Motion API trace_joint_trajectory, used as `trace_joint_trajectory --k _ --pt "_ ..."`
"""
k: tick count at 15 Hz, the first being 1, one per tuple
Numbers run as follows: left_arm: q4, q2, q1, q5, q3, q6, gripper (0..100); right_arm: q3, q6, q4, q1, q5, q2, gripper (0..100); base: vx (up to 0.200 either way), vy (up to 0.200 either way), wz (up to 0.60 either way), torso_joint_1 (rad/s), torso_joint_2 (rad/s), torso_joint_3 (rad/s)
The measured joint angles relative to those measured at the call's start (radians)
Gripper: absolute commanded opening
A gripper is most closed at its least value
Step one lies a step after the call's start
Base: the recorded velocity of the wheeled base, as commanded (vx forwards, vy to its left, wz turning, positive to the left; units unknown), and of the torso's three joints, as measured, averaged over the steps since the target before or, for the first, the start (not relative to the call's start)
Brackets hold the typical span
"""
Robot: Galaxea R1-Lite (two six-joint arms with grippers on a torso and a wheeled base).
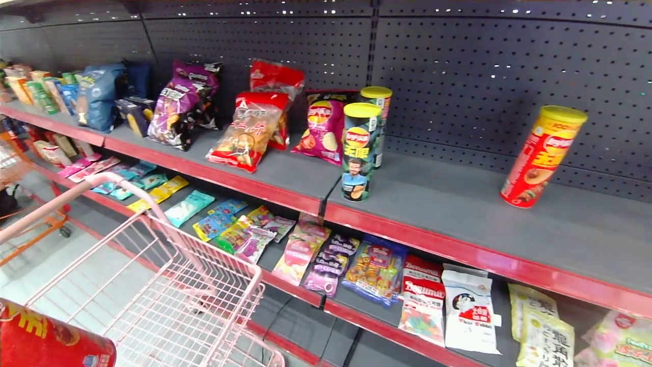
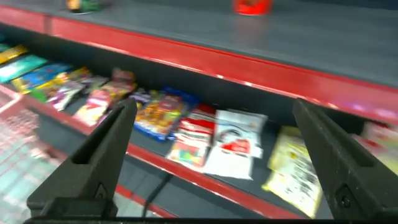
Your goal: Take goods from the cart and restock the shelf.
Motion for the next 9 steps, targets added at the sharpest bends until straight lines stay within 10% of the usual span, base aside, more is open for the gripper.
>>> trace_joint_trajectory --k 5,9 --pt "0.014 -0.006 0.000 0.100 0.005 0.037 0 0.000 -0.001 0.000 0.000 0.000 0.000 100 0.000 0.000 -0.60 0.004 0.00 0.000" --pt "0.036 0.000 0.001 0.194 0.003 0.106 0 0.000 -0.001 0.000 0.000 0.000 0.000 100 0.000 0.000 0.00 0.000 0.00 0.000"
